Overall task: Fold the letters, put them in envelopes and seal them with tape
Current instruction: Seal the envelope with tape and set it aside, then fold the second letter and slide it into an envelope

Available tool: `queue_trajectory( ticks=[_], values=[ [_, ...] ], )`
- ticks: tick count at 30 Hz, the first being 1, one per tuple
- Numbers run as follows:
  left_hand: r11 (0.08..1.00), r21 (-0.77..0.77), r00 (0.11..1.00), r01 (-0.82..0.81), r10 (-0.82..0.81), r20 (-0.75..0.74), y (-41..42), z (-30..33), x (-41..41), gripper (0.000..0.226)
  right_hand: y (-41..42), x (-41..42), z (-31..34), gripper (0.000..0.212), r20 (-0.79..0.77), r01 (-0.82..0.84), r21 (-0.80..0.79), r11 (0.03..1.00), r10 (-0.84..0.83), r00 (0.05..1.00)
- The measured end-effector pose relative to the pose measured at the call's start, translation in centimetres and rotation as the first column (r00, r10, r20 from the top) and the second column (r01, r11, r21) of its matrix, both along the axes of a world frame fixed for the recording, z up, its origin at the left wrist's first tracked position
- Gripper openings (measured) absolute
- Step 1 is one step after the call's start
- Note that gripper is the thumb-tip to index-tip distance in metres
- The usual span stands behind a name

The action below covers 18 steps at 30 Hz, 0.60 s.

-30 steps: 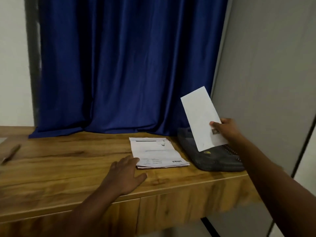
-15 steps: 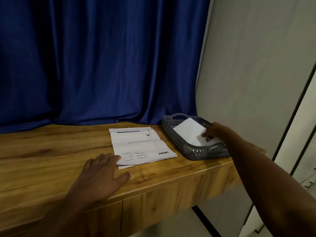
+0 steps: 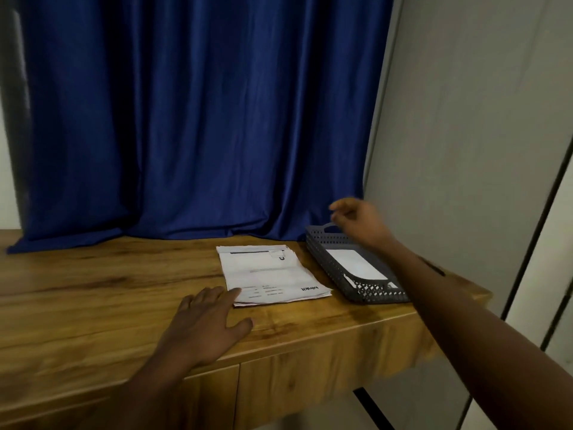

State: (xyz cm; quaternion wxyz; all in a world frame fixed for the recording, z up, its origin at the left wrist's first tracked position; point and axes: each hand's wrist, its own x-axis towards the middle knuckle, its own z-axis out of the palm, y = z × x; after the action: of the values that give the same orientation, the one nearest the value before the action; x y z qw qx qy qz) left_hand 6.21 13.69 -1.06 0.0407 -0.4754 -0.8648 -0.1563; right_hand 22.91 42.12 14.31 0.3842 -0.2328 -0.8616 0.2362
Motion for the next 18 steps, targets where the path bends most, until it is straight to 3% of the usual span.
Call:
queue_trajectory(
  ticks=[2,4,7,10,13,18],
  values=[
    [0.999,0.036,1.0,0.002,-0.002,0.011,-0.1,0.0,0.1,0.083,-3.7,-0.8,-1.6,0.011,0.159,-0.223,-0.021,0.974,0.224,0.962],
    [0.995,0.098,0.999,-0.006,0.003,0.032,-0.3,0.1,0.2,0.086,-7.1,-1.6,-4.2,0.029,0.405,-0.347,-0.022,0.938,0.326,0.855],
    [0.983,0.181,0.998,-0.033,0.022,0.061,-0.5,0.1,0.6,0.087,-10.0,-2.7,-8.3,0.051,0.643,-0.326,0.181,0.928,0.139,0.753],
    [0.976,0.214,0.997,-0.026,0.011,0.07,-0.9,0.3,1.0,0.082,-11.6,-3.2,-10.1,0.041,0.666,-0.312,0.376,0.872,-0.02,0.746],
    [0.97,0.241,0.996,-0.015,-0.007,0.092,-1.1,0.6,1.4,0.078,-12.0,-3.5,-10.8,0.032,0.588,-0.259,0.48,0.838,-0.087,0.804],
    [0.964,0.265,0.994,-0.031,0.002,0.11,-1.1,0.9,1.6,0.084,-11.8,-3.7,-12.0,0.029,0.465,-0.135,0.485,0.864,-0.124,0.877]
  ],
)
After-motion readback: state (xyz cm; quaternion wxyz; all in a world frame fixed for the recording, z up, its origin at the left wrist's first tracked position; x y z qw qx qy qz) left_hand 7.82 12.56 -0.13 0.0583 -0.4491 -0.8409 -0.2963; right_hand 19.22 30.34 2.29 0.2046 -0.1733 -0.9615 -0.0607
